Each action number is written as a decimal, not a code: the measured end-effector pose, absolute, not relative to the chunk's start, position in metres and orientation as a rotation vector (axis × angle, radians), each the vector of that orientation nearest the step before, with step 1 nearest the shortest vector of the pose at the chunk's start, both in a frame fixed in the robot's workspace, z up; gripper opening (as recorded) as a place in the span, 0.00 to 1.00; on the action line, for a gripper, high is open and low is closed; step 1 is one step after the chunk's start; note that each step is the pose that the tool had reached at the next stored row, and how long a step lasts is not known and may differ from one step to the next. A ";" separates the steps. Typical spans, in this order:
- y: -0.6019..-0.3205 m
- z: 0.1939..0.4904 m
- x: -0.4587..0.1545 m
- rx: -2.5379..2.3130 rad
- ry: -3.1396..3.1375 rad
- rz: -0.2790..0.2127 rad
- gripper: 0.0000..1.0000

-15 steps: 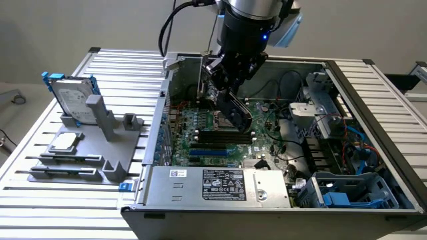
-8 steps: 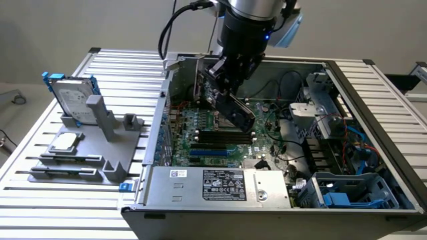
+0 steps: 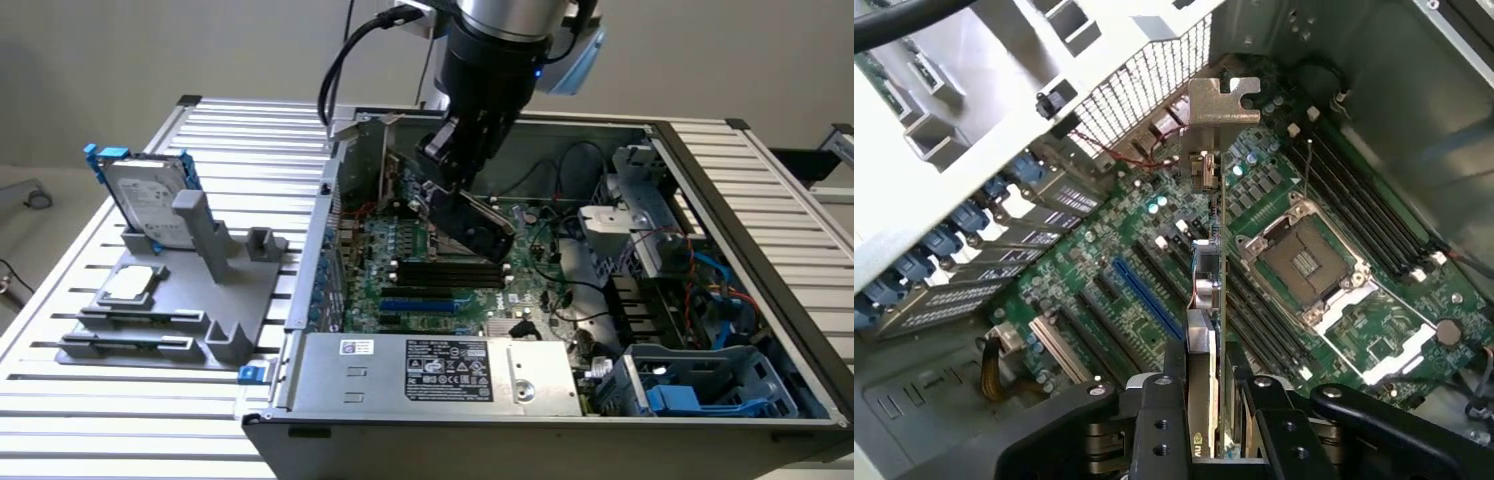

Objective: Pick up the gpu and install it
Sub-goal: 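Insert the gpu into the slot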

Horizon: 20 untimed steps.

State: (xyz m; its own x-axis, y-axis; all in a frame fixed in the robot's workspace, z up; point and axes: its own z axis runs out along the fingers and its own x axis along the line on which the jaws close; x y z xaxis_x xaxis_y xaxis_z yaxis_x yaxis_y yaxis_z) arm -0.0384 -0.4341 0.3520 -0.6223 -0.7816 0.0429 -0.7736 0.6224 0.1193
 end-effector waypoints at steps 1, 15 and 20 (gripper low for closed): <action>-0.434 0.352 -0.038 1.345 -2.735 -0.135 0.27; -0.434 0.349 -0.038 1.676 -2.536 -0.119 0.27; -0.434 0.348 -0.038 1.790 -2.456 -0.119 0.27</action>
